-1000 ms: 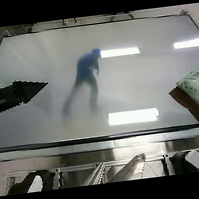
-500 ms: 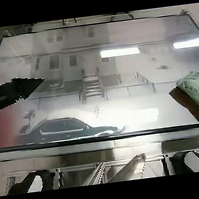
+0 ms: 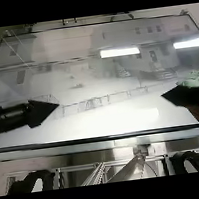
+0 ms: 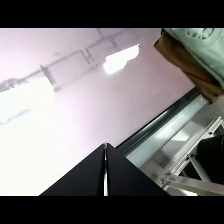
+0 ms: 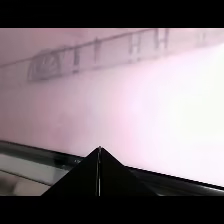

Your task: Fold the shirts.

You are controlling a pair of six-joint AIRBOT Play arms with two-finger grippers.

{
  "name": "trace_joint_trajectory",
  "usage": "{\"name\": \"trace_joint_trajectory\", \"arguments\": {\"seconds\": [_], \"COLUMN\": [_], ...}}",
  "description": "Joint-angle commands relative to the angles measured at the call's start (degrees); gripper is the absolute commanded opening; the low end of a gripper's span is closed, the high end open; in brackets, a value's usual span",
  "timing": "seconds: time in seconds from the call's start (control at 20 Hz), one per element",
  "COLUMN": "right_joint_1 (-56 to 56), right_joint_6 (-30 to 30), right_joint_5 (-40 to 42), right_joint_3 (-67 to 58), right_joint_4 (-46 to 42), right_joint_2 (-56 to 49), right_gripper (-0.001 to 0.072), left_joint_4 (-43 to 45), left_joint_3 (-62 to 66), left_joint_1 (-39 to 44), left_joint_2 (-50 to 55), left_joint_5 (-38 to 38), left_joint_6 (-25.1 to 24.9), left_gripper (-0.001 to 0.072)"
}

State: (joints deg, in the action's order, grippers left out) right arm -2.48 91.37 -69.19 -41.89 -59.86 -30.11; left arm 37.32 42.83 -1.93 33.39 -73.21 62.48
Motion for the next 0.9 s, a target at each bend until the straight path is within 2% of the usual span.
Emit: {"name": "trace_joint_trajectory", "arguments": {"seconds": [0.0,0.1,0.25,0.85], "right_joint_1": [-9.3,-9.4,-9.4,-9.4], "right_joint_6": [-0.6,-0.8,-0.8,-0.8], "right_joint_5": [9.2,8.7,8.7,8.1], "right_joint_3": [10.7,10.7,10.7,10.7], "right_joint_4": [-1.0,-1.0,-0.8,0.1], "right_joint_2": [6.9,6.2,6.1,6.1], "right_gripper": [0.0017,0.0018,0.0019,0.0019], "left_joint_4": [5.1,5.0,5.1,5.1], "left_joint_3": [-10.0,-15.0,-18.1,-22.1], "left_joint_1": [6.5,8.1,8.9,8.9], "left_joint_2": [-9.4,-13.5,-18.4,-25.8], "left_joint_5": [6.5,8.7,8.9,9.2], "left_joint_6": [7.6,10.4,12.0,13.2], "left_gripper": [0.0026,0.0026,0.0026,0.0029]}}
